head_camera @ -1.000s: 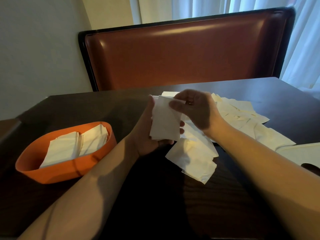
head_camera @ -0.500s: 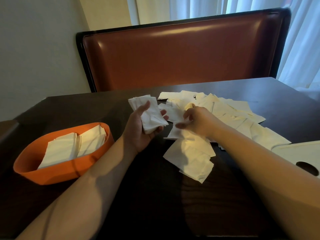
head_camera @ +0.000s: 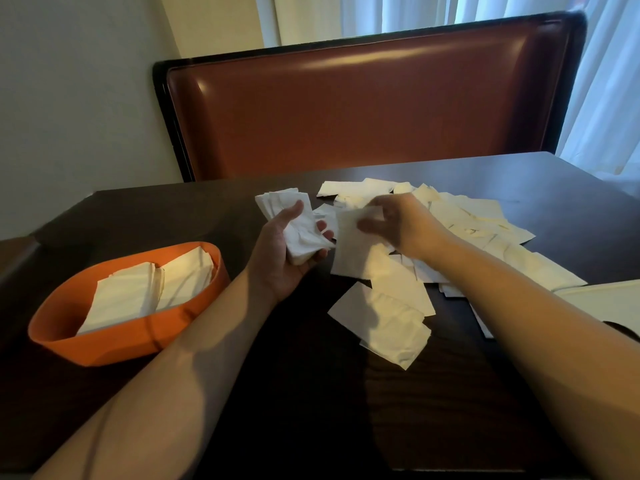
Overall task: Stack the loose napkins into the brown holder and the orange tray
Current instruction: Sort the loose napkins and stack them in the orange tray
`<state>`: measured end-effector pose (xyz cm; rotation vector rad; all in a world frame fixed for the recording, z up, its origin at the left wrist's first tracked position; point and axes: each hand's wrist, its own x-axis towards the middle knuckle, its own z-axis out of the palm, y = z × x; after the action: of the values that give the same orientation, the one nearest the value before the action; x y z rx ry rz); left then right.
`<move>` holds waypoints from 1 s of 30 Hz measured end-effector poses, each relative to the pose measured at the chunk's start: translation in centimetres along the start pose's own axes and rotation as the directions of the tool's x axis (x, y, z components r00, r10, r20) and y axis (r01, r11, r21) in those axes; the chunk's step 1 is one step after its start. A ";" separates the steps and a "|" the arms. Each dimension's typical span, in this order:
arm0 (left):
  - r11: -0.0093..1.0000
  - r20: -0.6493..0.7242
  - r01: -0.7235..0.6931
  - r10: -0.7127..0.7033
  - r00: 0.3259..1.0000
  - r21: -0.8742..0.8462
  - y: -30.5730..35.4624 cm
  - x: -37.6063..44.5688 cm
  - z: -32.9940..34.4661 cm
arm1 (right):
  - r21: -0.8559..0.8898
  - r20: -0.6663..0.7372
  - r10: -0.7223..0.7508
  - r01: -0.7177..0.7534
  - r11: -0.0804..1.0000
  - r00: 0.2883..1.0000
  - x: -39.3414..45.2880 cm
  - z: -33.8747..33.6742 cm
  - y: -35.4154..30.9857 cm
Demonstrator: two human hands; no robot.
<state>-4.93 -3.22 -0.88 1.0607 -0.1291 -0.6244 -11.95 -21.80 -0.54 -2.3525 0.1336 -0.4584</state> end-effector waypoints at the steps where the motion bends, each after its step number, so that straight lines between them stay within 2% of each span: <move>1: 1.000 -0.017 0.003 -0.003 1.000 0.019 0.0 -0.1 0.3 | 0.092 -0.038 -0.039 0.042 0.995 0.999 0.0 -0.1 -0.2; 3: 0.996 -0.029 -0.009 0.012 0.999 0.085 -0.1 -0.2 0.6 | 0.319 -0.050 -0.060 0.073 0.945 0.997 -0.3 -0.5 -0.7; 6: 0.991 0.025 -0.039 0.036 0.999 0.124 -0.1 -0.6 0.7 | 0.666 0.114 -0.052 -0.038 0.745 0.992 -0.8 -1.2 -1.7; 8: 0.992 0.127 -0.015 -0.001 0.992 0.125 0.1 -0.9 0.6 | 0.789 0.188 -0.073 -0.106 0.605 0.979 -1.1 -1.4 -2.4; 9: 0.991 0.172 -0.005 -0.018 0.985 0.133 0.2 -1.1 0.6 | 0.803 0.192 -0.085 -0.107 0.586 0.978 -1.2 -1.4 -2.7; 12: 0.992 0.244 0.027 -0.056 0.968 0.124 0.2 -1.4 0.8 | 0.773 0.123 -0.073 -0.050 0.632 0.990 -1.3 -0.9 -3.1; 15: 0.983 0.242 0.040 -0.084 0.967 0.181 0.0 -1.6 0.9 | 0.685 -0.008 -0.005 0.009 0.729 1.000 -1.1 -0.2 -3.1; 17: 0.979 0.251 0.043 -0.093 0.963 0.198 -0.2 -1.4 0.7 | 0.663 -0.085 0.028 0.035 0.748 0.996 -1.0 0.5 -3.1; 22: 0.976 0.305 0.037 -0.102 0.947 0.212 -0.5 -1.5 0.8 | 0.565 -0.190 -0.008 0.116 0.817 0.982 -0.9 2.2 -2.7; 27: 0.967 0.272 0.003 -0.075 0.959 0.255 -0.6 -1.9 0.9 | 0.250 -0.401 -0.114 0.229 0.941 0.909 -0.5 2.5 -2.3; 30: 0.963 0.254 0.009 -0.081 0.964 0.270 -0.7 -1.9 1.0 | 0.198 -0.463 -0.133 0.249 0.948 0.876 -0.5 2.4 -2.5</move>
<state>-7.15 -3.24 -0.59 1.2390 -0.4318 -0.8045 -11.65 -18.33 -0.66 -1.9821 0.0473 -1.0502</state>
